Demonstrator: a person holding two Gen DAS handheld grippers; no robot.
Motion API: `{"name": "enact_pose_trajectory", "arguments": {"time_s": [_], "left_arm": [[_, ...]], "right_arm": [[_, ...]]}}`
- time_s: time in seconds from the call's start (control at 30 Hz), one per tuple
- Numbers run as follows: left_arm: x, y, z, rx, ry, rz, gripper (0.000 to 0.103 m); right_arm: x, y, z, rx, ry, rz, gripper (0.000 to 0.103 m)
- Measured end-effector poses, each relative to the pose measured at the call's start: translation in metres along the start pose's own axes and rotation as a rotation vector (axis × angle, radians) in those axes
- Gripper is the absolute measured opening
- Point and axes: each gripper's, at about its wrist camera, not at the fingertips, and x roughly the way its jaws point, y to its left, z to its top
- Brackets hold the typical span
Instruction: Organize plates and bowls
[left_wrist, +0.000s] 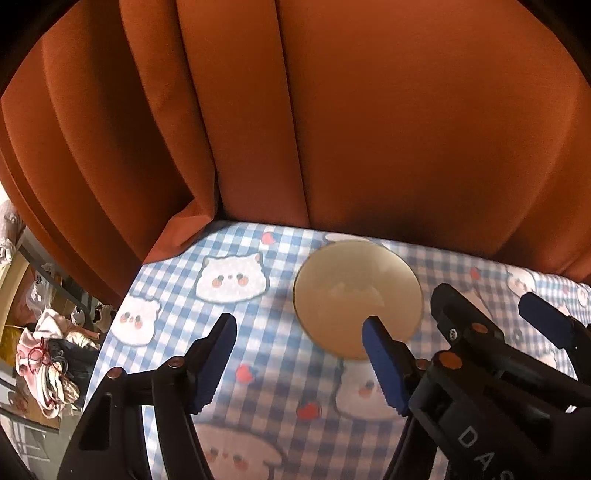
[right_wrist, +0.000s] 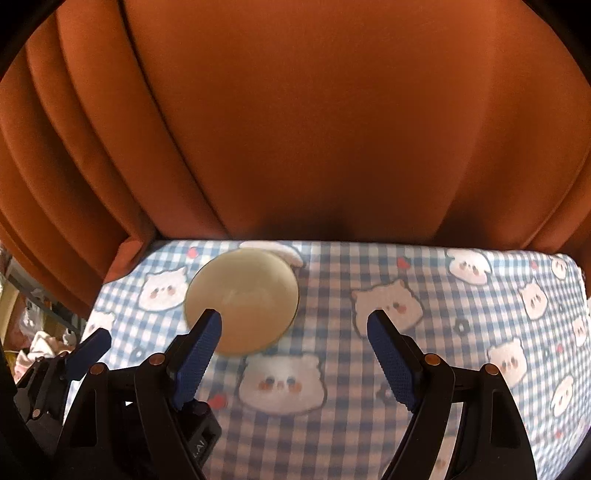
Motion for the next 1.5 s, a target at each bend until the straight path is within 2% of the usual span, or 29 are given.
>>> {"name": "enact_pose_trajectory", "arguments": {"time_s": [0.23,0.3,0.4,0.53,0.73,0.8,0.87,0.97,1.27,1.5], "left_arm": [[0.037,-0.002,0.014,-0.002,0.014,0.042,0.065],[0.048,-0.003,0.015,-0.006,0.017,0.051,0.061],[0.061,-0.005,0.017,-0.009,0.011,0.086,0.06],[0.079,-0.006,0.017,-0.006,0.031,0.067,0.055],[0.099,-0.006,0.013,-0.037,0.067,0.049,0.039],[0.106,-0.006,0.012,-0.042,0.087,0.037,0.031],[0.111,-0.005,0.01,-0.044,0.106,0.036,0.024],[0.112,-0.005,0.009,-0.059,0.118,0.022,0.02],[0.109,-0.005,0.008,-0.065,0.132,0.027,0.02],[0.092,-0.005,0.009,-0.072,0.114,0.027,0.02]], "right_arm": [[0.046,0.005,0.017,-0.003,0.018,0.019,0.082],[0.059,0.002,0.02,0.01,0.021,0.03,0.072],[0.078,0.001,0.022,0.018,0.044,0.046,0.063],[0.096,0.003,0.021,0.011,0.059,0.052,0.051],[0.118,0.002,0.015,0.003,0.082,0.048,0.037],[0.123,0.002,0.013,-0.007,0.085,0.05,0.027],[0.128,0.003,0.011,-0.013,0.09,0.049,0.026],[0.135,0.0,0.009,-0.003,0.104,0.059,0.023],[0.135,-0.001,0.008,0.008,0.111,0.082,0.021],[0.117,0.0,0.01,0.002,0.092,0.083,0.021]]}}
